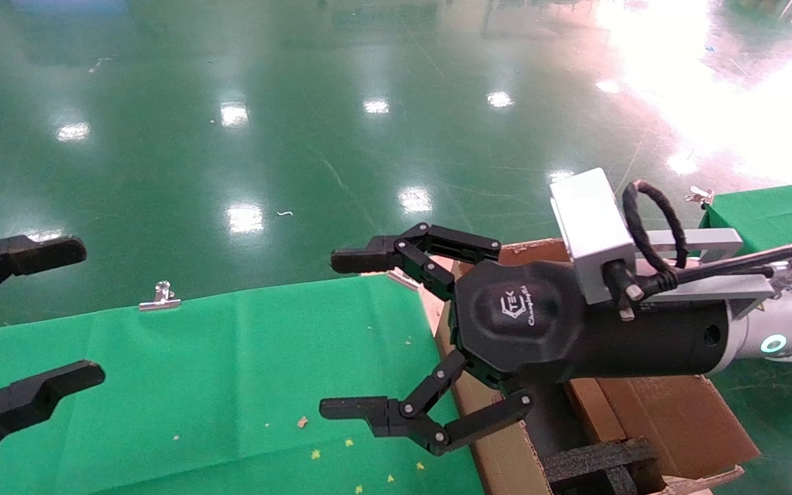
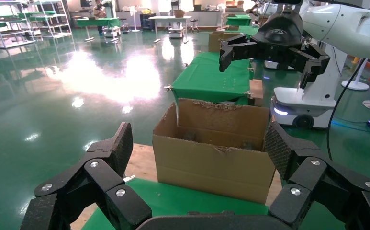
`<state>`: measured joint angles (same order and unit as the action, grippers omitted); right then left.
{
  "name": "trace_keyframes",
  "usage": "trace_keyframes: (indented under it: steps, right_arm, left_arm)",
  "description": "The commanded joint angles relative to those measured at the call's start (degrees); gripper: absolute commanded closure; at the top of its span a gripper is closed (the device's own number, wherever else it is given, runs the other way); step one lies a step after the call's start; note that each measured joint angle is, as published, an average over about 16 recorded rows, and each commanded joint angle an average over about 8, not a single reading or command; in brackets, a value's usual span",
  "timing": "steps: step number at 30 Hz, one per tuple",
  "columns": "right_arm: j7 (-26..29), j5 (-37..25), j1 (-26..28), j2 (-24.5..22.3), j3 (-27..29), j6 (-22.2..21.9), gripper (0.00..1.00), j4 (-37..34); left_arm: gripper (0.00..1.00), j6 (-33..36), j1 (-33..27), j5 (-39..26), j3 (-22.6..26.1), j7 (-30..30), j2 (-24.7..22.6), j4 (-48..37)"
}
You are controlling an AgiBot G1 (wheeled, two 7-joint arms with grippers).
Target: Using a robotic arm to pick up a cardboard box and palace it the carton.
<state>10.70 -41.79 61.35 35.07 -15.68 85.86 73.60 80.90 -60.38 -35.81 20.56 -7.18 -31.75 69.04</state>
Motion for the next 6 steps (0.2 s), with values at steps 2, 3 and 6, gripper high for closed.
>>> trace_keyframes:
  steps: [2,3,6]
  right_arm:
    - [0.04,-0.02,0.09,-0.01,-0.14,-0.07,0.00,-0.01]
    - [0.05,-0.03,0.10,-0.02,-0.17,-0.09,0.00,-0.02]
    - [0.06,-0.04,0.13,-0.02,-0.21,-0.13,0.00,-0.02]
  left_arm:
    - [0.00,0.00,0.00,0.00,0.00,0.00,0.00,0.00]
    - [0.00,0.00,0.00,0.00,0.00,0.00,0.00,0.00]
    - [0.00,0.00,0.00,0.00,0.00,0.00,0.00,0.00]
